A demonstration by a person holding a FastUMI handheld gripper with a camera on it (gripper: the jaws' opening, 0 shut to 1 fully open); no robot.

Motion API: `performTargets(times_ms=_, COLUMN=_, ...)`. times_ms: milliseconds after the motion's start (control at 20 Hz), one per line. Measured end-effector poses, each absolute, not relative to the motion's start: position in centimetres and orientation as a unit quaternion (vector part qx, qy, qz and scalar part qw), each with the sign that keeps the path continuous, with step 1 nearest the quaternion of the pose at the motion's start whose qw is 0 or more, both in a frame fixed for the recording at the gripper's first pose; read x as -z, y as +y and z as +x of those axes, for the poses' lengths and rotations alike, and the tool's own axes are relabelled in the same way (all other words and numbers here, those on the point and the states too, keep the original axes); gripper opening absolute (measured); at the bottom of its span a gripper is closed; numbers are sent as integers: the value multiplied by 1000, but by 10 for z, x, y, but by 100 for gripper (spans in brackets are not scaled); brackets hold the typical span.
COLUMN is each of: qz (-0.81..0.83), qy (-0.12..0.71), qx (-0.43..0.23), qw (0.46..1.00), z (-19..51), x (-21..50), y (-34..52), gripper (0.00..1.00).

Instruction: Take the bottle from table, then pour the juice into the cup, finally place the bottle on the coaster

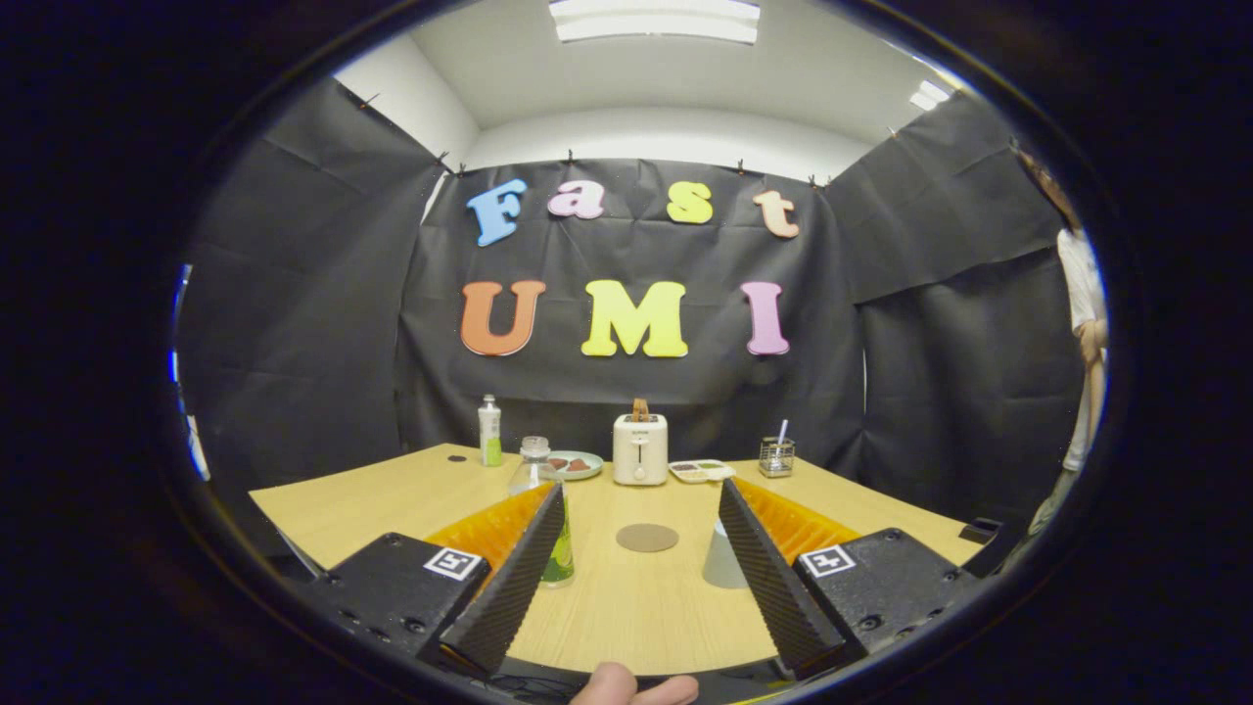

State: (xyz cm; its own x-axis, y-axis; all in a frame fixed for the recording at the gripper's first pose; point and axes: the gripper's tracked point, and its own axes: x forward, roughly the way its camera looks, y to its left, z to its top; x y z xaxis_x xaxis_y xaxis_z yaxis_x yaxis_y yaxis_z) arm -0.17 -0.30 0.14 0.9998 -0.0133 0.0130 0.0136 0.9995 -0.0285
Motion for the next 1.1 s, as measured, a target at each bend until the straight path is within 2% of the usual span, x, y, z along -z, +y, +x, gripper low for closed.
performTargets(times_ms=550, qz=-20, qy=-5, qx=9, qw=1000, z=4, x=-4, y=1, gripper=100)
performTargets(times_ms=850, qz=-17, qy=22, qx=5, qw=1000, z=20, x=19, y=5, gripper=100)
performTargets(times_ms=1100, qz=-11, qy=47, qx=-40, qw=998, z=41, x=52, y=45, gripper=100)
